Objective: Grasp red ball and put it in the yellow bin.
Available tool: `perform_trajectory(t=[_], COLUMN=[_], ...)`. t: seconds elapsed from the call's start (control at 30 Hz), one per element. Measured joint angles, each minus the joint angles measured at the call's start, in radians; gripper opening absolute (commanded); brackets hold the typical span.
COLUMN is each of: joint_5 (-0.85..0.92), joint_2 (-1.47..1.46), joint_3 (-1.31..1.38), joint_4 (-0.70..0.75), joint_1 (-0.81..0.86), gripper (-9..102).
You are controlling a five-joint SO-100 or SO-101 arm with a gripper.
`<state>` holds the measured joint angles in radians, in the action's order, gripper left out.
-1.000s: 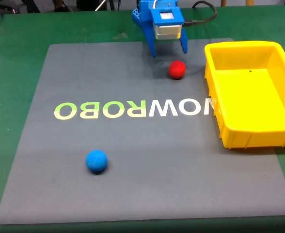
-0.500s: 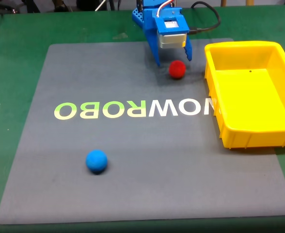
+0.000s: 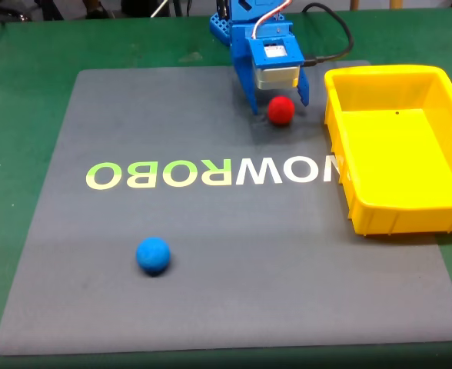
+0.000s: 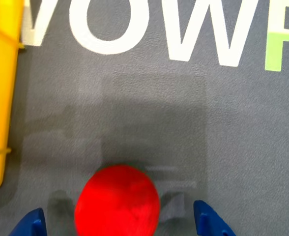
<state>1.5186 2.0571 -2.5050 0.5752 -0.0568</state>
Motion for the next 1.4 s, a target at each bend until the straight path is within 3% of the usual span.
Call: perform_trajectory(t=[0.57,0.7,0.93,1.4], joint_5=[-0.014,-0.015,-0.021,-0.049], joint_2=[-0.083,-0.095,-0.098,-0.026], joint_3=[0.028,0.029,0.031,0.083], joint_4=[-0.023,-0.023,-0.023,-0.023], joint_1=[-0.011,-0.011,-0.011,-0.011], gripper=[28,22,0,0])
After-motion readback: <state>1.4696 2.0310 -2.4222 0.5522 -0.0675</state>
